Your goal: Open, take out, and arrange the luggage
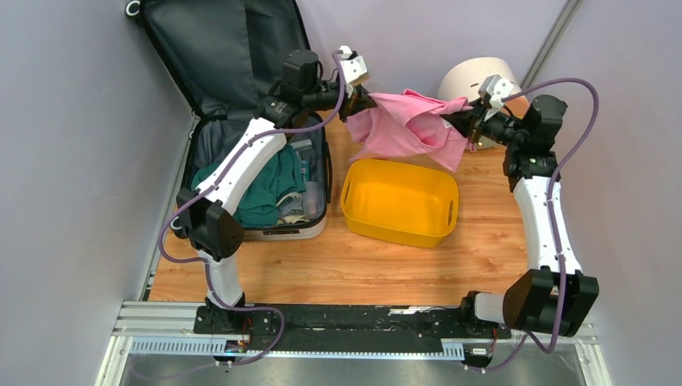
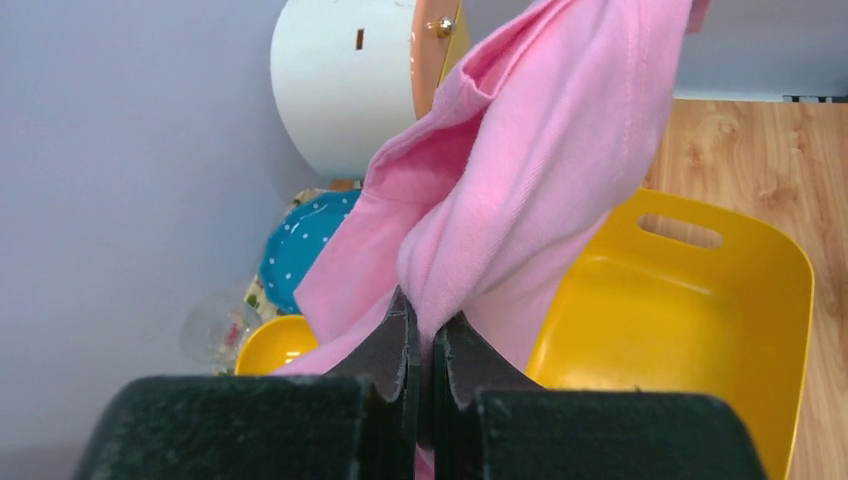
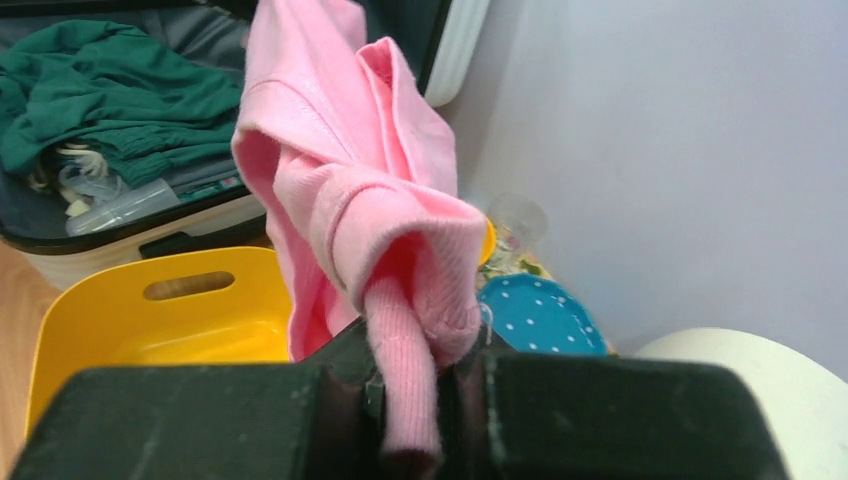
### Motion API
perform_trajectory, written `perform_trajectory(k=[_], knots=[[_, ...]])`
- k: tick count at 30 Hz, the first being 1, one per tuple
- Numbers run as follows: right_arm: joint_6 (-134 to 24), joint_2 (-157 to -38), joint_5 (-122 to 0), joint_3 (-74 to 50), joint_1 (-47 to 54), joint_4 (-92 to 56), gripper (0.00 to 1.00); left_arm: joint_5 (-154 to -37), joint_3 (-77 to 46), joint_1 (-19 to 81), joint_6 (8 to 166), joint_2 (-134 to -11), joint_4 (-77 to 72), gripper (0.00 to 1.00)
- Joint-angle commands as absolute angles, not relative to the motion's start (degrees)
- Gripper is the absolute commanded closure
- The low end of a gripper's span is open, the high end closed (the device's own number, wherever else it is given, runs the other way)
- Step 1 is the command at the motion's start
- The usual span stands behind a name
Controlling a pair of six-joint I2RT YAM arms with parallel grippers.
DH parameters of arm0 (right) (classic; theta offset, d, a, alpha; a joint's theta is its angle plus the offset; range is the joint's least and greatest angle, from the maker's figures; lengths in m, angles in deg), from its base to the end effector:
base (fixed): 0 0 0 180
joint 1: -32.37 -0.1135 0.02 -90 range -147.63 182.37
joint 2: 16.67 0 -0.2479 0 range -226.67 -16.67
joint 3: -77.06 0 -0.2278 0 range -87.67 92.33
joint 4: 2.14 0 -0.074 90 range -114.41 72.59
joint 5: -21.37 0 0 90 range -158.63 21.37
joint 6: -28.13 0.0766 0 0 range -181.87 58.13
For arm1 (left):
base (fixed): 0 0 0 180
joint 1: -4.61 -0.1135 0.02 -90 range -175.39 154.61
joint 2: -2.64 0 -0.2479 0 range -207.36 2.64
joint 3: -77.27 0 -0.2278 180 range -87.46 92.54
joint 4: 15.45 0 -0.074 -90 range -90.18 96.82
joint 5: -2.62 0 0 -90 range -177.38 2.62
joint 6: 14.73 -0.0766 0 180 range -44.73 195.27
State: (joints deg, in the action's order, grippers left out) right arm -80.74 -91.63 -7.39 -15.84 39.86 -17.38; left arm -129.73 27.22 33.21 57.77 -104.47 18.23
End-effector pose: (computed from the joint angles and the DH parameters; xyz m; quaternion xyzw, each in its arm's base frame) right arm 0.2954 0.0289 0.3948 -0.4105 0.5869 0.2251 0.6606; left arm 0.3538 -0.2517 0.4143 0.4932 0.5712 -0.3346 0.5644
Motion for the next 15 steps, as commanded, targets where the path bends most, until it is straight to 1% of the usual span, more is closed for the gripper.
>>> perform_trajectory(k=[1,3,7,9,10,11,14,15], knots=[[-79.71,-88.74,-11.50,-15.17,45.72,-14.25,1.00,-126.93,26.72,33.96,54.53,-100.38,14.25,1.00],[-79.10,-88.30,-11.23,-14.20,47.57,-14.42,1.00,-126.14,24.79,35.89,54.35,-99.50,11.87,1.00],[-79.27,-86.46,-10.01,-13.84,49.86,-14.68,1.00,-125.88,25.83,38.27,52.51,-99.14,9.75,1.00],[-80.58,-85.23,-8.43,-14.63,50.21,-16.78,1.00,-127.01,25.75,38.62,49.80,-98.44,11.58,1.00],[-83.46,-84.79,-6.77,-14.98,50.30,-21.23,1.00,-128.50,25.40,38.62,49.17,-98.00,14.73,1.00],[-84.45,-84.26,-5.62,-15.94,50.30,-22.67,1.00,-129.12,24.44,38.62,48.73,-97.39,16.06,1.00],[-87.78,-81.89,-0.61,-21.48,49.95,-25.92,1.00,-130.97,15.05,38.62,46.45,-92.12,18.80,1.00],[-89.54,-80.58,0.10,-24.45,49.60,-27.42,1.00,-132.46,9.28,38.62,43.65,-88.98,20.63,1.00]])
